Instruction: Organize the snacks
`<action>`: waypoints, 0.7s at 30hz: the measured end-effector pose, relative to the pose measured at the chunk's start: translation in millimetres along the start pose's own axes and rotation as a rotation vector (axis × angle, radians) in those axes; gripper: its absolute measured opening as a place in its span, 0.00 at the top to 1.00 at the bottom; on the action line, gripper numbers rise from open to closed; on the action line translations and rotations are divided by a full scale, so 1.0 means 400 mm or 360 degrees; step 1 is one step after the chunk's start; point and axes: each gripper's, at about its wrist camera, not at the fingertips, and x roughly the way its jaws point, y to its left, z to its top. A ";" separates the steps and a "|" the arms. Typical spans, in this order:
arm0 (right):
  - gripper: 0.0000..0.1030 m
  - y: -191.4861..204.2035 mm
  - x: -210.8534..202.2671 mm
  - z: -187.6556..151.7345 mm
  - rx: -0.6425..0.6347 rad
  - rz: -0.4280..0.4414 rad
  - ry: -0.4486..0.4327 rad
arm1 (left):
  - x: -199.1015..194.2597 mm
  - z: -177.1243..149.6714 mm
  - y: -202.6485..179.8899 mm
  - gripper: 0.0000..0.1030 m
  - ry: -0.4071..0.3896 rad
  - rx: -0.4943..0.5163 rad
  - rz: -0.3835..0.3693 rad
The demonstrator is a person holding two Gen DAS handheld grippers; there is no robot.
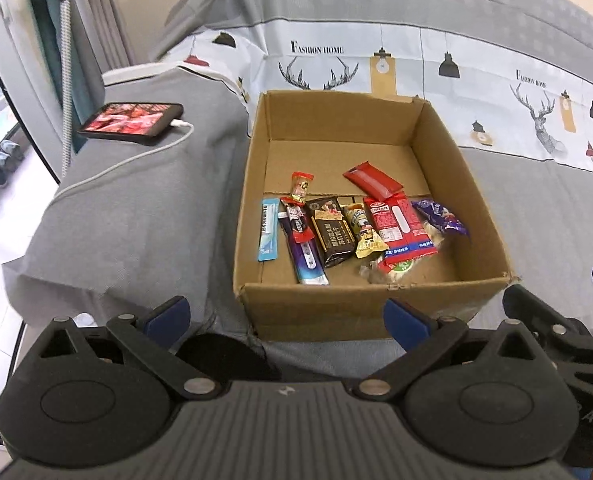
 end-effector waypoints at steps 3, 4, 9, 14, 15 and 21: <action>0.01 0.006 -0.028 -0.010 -0.0014 0.0015 -0.0016 | -0.028 -0.019 -0.001 0.00 -0.0020 -0.0019 -0.0005; 0.01 0.006 -0.036 -0.011 -0.0017 0.0017 -0.0024 | -0.034 -0.025 -0.001 0.00 -0.0024 -0.0026 -0.0007; 0.01 0.002 -0.069 -0.017 -0.0009 0.0015 -0.0054 | -0.061 -0.053 -0.012 0.00 -0.0045 -0.0005 0.0020; 0.01 0.002 -0.098 -0.025 -0.0019 0.0013 -0.0086 | -0.070 -0.071 -0.018 0.00 -0.0038 -0.0001 0.0087; 0.01 0.002 -0.102 -0.026 -0.0021 0.0012 -0.0090 | -0.067 -0.072 -0.020 0.00 -0.0013 0.0000 0.0101; 0.01 0.001 -0.111 -0.028 -0.0032 0.0016 -0.0091 | -0.055 -0.081 -0.009 0.00 0.0041 -0.0023 0.0141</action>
